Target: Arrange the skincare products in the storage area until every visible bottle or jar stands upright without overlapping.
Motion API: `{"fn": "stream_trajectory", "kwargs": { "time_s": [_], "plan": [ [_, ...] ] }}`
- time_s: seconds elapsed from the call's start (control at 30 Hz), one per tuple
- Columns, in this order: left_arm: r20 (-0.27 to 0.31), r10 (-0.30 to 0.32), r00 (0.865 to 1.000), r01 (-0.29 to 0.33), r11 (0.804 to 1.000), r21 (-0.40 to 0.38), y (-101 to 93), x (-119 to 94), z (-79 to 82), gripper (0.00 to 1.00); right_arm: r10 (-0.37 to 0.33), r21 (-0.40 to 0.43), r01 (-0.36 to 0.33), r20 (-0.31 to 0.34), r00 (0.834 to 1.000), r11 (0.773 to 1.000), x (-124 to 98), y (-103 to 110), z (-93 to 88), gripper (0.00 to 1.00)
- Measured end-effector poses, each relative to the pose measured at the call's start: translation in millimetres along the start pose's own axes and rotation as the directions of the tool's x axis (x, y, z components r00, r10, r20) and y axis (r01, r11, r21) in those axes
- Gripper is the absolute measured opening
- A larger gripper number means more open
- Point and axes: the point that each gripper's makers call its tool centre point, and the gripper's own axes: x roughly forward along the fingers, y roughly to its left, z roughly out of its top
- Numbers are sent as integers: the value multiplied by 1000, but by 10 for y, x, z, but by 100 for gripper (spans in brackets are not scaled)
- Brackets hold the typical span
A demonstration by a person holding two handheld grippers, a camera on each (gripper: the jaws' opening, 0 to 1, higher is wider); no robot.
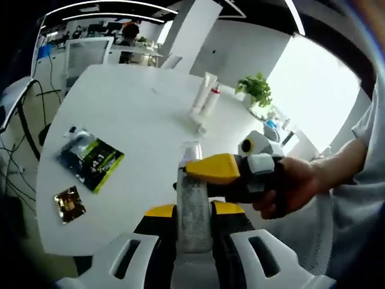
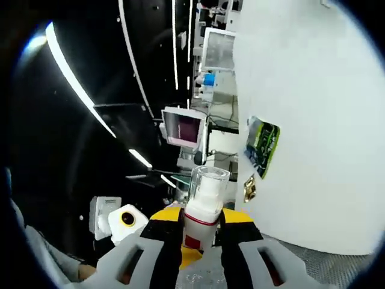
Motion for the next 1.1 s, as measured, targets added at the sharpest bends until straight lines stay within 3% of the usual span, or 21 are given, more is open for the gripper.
{"fn": "stream_trajectory", "kwargs": {
  "time_s": [0.13,0.2,0.27,0.3,0.33,0.37,0.47,0.5,0.57,0.6,0.77,0.83,0.87,0.9,0.93,1.03,1.1],
  "plan": [
    [-3,-8,1000,8,1000,9,-21,5,4,19,2,-164,-11,-55,998,986,7,87,11,16],
    [-17,-13,1000,13,1000,26,-46,21,-30,19,-22,-335,-19,-117,993,942,14,146,-24,15],
    [-24,-5,1000,7,998,62,-51,33,-44,19,-46,-440,-20,-139,989,898,37,207,-52,15],
    [-18,2,1000,-1,997,83,-37,32,-35,19,-49,-451,-19,-139,989,892,42,216,-51,15],
    [-4,7,1000,-7,994,111,-39,30,-23,20,-83,-513,-4,-147,986,858,50,228,-52,15],
    [-10,10,1000,-9,994,106,-39,39,-36,20,-96,-533,-3,-158,983,846,53,231,-62,14],
    [1,43,999,-43,978,203,30,47,-21,20,-145,-646,-3,-176,974,763,62,238,-63,14],
    [-20,53,998,-48,975,215,43,51,-64,20,-157,-672,0,-173,972,741,60,239,-49,14],
    [-33,62,998,-53,975,217,60,62,-91,20,-167,-681,6,-171,971,732,56,248,-33,14],
    [-31,64,997,-55,973,222,65,61,-85,20,-177,-700,10,-166,970,715,46,248,-10,14],
    [-41,93,995,-79,959,273,105,71,-112,19,-199,-742,28,-142,970,669,4,250,97,14],
    [-36,104,994,-90,958,273,131,62,-96,19,-198,-743,34,-134,971,669,-22,245,141,14],
    [-38,107,994,-93,958,271,139,60,-99,18,-203,-752,42,-124,971,658,-33,236,165,14],
    [-42,109,993,-94,958,270,144,60,-105,17,-208,-766,45,-118,971,642,-49,226,185,14],
    [-48,110,993,-94,959,268,145,60,-113,15,-212,-766,48,-117,970,641,-68,218,197,14],
    [-79,134,988,-106,950,294,179,60,-166,5,-266,-811,86,-88,960,579,-190,103,305,14],
    [-87,144,986,-112,949,293,192,64,-171,2,-280,-810,113,-65,958,576,-267,42,399,14]
  ]
}}
